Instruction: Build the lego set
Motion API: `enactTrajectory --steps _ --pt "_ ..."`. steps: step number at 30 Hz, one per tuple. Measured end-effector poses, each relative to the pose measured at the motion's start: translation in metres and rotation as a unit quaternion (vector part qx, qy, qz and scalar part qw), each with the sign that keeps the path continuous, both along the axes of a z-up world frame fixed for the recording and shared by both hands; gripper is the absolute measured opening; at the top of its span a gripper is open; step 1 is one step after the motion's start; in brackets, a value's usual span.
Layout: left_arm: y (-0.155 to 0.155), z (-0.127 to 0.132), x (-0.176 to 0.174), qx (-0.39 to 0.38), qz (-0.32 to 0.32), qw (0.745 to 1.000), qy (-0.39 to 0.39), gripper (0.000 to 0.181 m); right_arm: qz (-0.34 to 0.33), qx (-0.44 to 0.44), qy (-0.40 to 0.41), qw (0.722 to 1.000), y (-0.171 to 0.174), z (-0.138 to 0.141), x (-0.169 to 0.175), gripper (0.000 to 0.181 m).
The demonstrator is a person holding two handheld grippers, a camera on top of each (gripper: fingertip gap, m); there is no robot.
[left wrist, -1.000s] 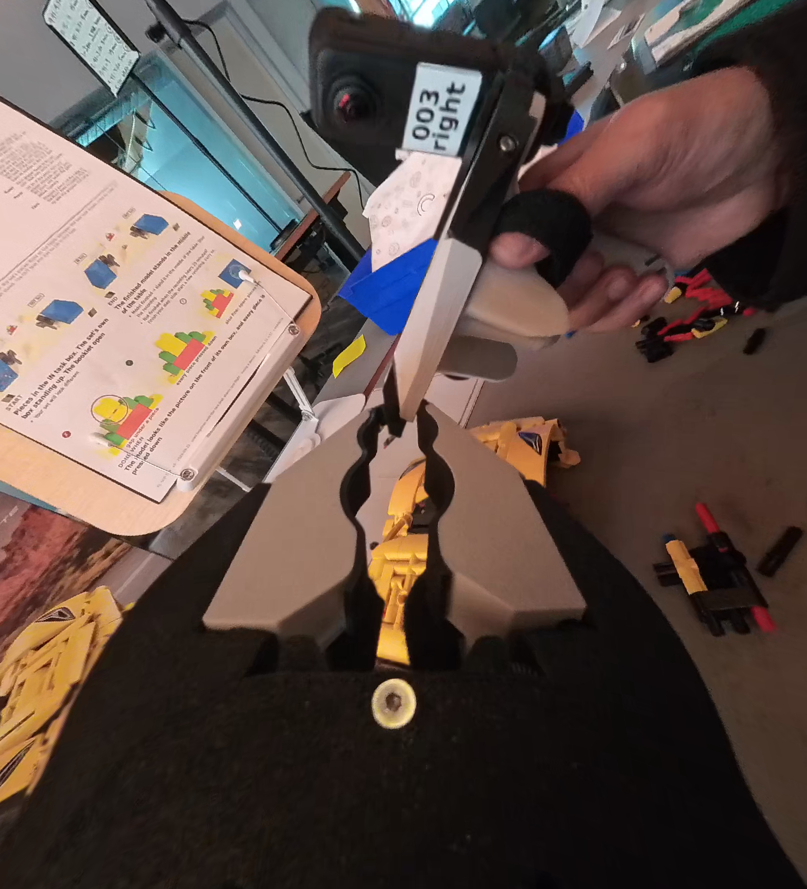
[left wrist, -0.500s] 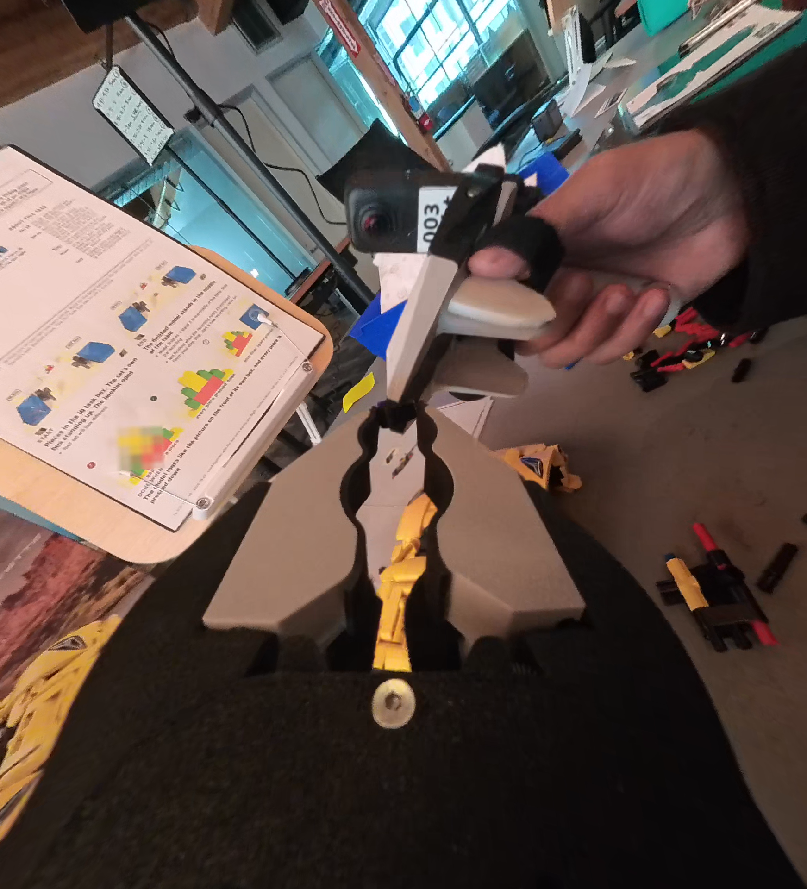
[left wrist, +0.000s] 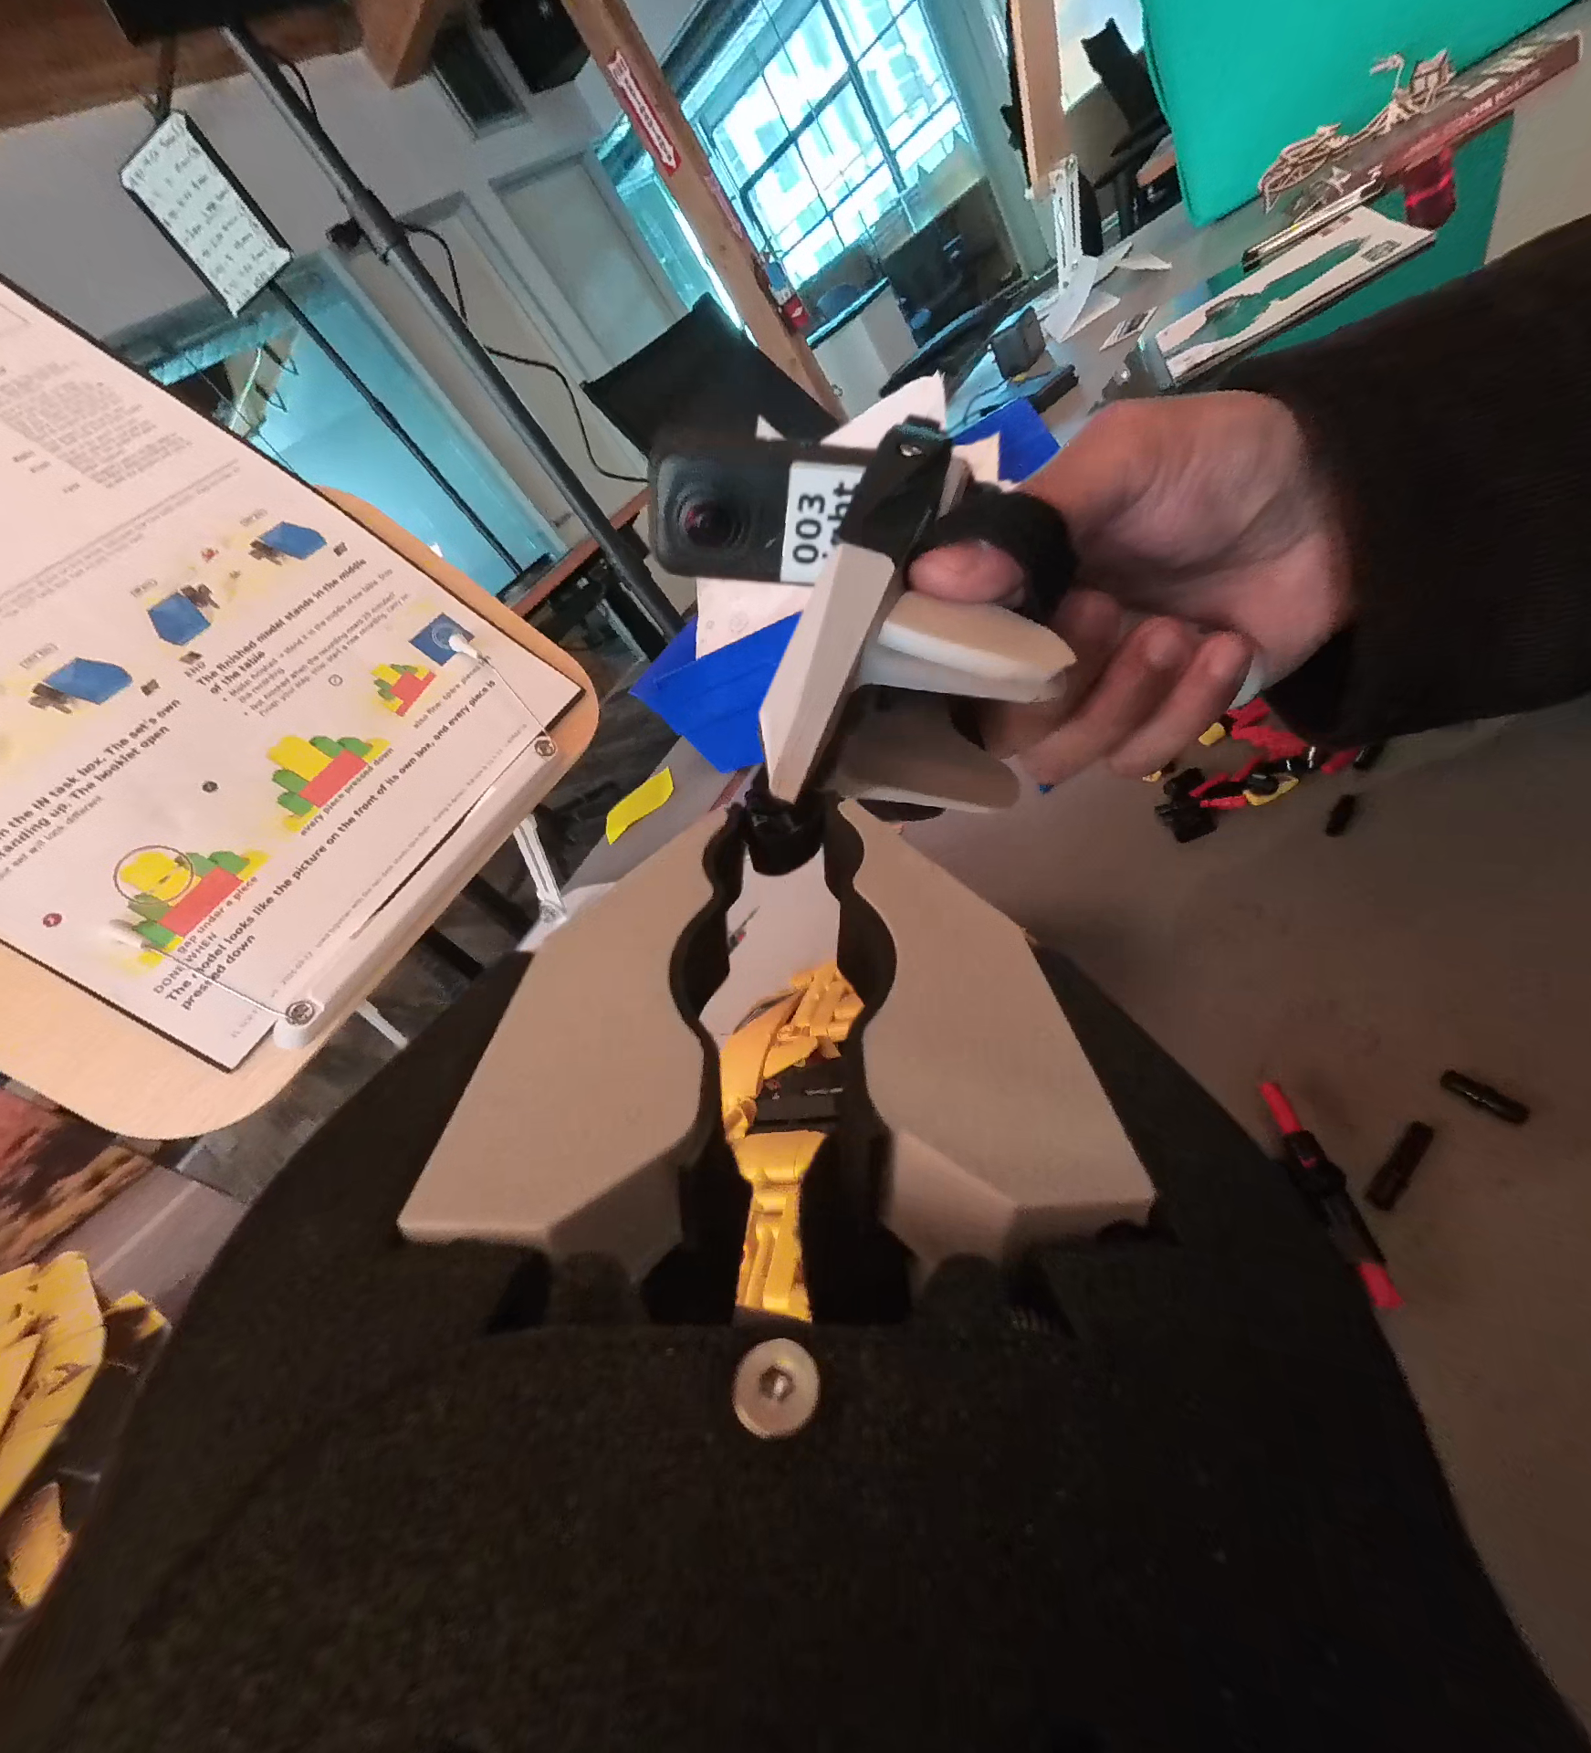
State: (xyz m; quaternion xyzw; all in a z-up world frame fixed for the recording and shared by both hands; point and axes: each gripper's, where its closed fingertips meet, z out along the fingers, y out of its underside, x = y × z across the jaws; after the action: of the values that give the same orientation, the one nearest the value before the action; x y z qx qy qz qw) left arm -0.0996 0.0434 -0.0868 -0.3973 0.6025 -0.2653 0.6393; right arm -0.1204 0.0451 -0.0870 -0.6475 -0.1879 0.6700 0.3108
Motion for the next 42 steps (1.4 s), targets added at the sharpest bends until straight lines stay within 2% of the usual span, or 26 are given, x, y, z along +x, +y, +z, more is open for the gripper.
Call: enactTrajectory --steps 3,7,12,18,19,21,23,25,28,34,42 --pt "-0.003 0.001 0.001 -0.007 -0.008 1.0 -0.005 0.016 0.017 -0.023 0.024 0.999 -0.003 0.002 0.002 0.008" --pt "-0.011 0.001 -0.002 -0.051 -0.053 0.997 -0.004 0.016 0.051 -0.047 0.044 0.997 -0.01 0.002 0.001 0.008" --pt "-0.011 0.002 0.0 0.001 -0.04 0.999 -0.019 0.015 0.057 -0.061 0.057 0.995 -0.01 0.003 0.002 0.008" --pt "-0.012 0.003 0.0 -0.006 -0.048 0.999 -0.017 0.015 0.057 -0.052 0.061 0.995 -0.011 0.003 0.002 0.009" --pt "-0.012 0.003 0.0 -0.007 -0.05 0.999 -0.016 0.015 0.047 -0.031 0.048 0.997 -0.01 0.003 0.003 0.01" --pt "-0.012 0.007 -0.003 -0.019 -0.053 0.998 -0.024 0.015 -0.005 0.014 0.026 1.0 0.0 0.005 0.014 0.026" --pt "-0.009 0.009 -0.006 -0.041 -0.049 0.998 -0.026 0.015 -0.104 0.073 0.009 0.992 0.021 0.01 0.038 0.026" --pt "-0.002 0.011 -0.008 -0.057 -0.035 0.997 -0.031 0.015 -0.219 0.158 -0.029 0.962 0.04 0.018 0.065 0.033" --pt "0.009 0.007 -0.009 -0.095 -0.017 0.995 -0.019 0.015 -0.333 0.213 -0.084 0.915 0.052 0.023 0.098 0.036" --pt "0.029 -0.004 -0.01 -0.132 0.021 0.991 -0.001 0.015 -0.373 0.159 -0.254 0.878 0.072 -0.03 0.119 0.035" --pt "0.05 -0.013 -0.011 -0.185 0.043 0.982 0.008 0.015 -0.341 0.178 -0.346 0.856 0.07 -0.055 0.109 0.034"
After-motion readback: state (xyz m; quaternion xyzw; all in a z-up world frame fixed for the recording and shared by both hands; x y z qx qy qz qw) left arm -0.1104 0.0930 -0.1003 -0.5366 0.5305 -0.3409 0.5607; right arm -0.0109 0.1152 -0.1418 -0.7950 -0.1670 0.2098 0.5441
